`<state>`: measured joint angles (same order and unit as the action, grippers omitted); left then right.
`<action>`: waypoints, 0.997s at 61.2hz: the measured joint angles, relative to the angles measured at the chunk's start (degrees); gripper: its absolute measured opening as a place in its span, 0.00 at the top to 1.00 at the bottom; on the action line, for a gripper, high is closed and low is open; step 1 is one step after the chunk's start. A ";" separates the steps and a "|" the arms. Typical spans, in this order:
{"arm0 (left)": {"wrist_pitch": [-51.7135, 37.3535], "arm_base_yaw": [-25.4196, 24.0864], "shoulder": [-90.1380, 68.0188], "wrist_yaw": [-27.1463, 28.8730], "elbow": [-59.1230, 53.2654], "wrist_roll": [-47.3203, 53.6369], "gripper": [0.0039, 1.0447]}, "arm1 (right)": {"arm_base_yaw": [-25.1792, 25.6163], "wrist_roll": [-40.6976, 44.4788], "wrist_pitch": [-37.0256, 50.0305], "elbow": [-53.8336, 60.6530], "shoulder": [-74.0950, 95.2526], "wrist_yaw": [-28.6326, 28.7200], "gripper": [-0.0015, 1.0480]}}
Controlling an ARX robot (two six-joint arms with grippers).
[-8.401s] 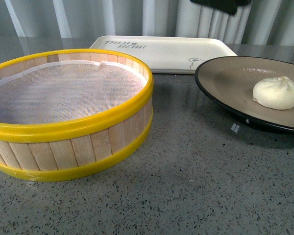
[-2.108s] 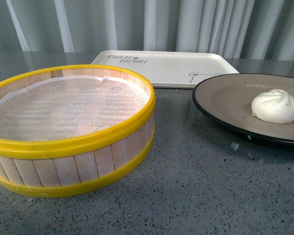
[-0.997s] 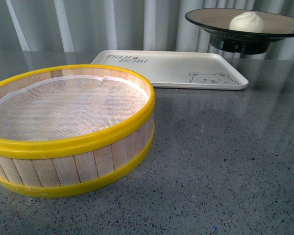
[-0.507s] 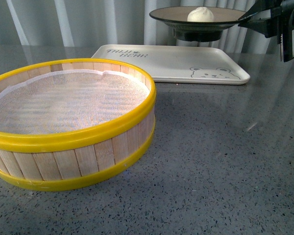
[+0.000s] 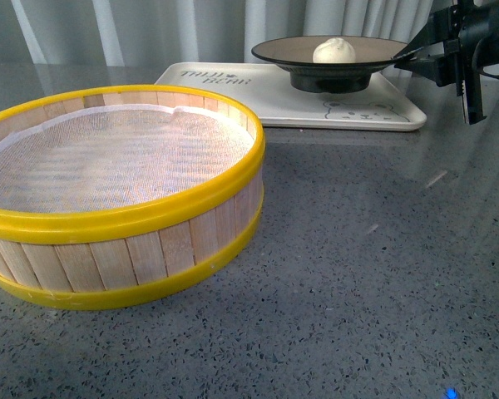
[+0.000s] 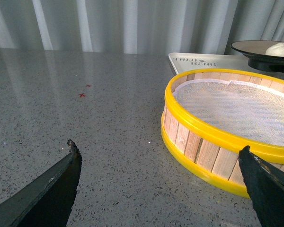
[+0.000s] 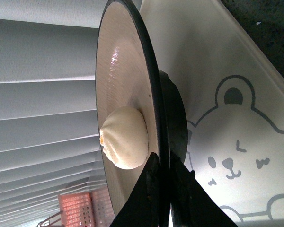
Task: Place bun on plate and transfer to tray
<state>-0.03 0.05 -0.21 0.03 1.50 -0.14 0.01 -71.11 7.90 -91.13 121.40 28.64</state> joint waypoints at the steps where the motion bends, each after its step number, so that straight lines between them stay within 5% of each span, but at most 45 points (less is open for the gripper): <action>1: 0.00 0.00 0.00 0.00 0.00 0.00 0.06 | 0.02 0.00 -0.02 0.00 0.02 0.00 0.98; 51: 0.00 0.00 0.00 0.00 0.00 0.00 0.06 | 0.31 0.61 -1.77 0.44 0.90 0.07 0.98; 61: 0.00 0.00 0.00 0.00 -0.02 0.00 0.06 | 0.28 0.63 -1.64 0.46 0.90 0.35 0.76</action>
<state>-0.03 0.05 -0.21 0.03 1.48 -0.14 0.30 -70.48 6.26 -90.67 122.30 28.99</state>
